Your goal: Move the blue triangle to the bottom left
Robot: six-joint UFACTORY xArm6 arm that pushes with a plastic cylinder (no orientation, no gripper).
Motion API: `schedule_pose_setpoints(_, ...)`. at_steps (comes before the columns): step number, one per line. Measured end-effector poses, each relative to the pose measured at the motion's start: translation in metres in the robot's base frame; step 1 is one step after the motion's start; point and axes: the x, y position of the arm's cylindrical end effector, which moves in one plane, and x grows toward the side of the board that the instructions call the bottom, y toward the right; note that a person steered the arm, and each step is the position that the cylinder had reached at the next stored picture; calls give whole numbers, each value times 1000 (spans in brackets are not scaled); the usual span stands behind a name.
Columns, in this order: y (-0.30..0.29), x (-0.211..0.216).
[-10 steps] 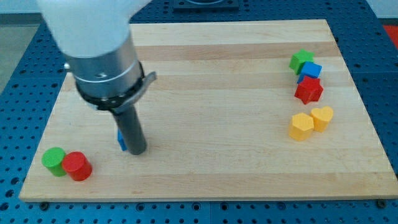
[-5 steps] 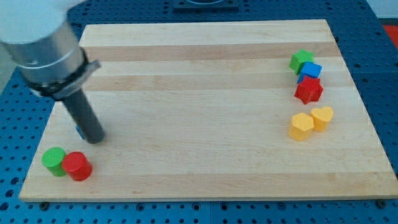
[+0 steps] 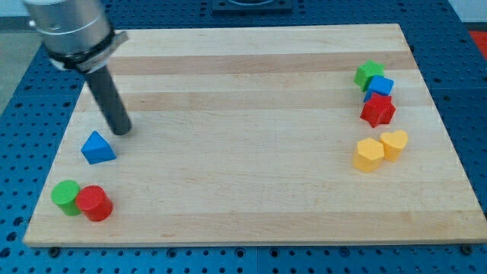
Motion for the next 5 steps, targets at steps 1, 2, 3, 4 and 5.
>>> schedule_pose_setpoints(1, -11, 30)
schedule_pose_setpoints(2, -11, 53)
schedule_pose_setpoints(3, -15, 61)
schedule_pose_setpoints(4, -21, 63)
schedule_pose_setpoints(5, -26, 67)
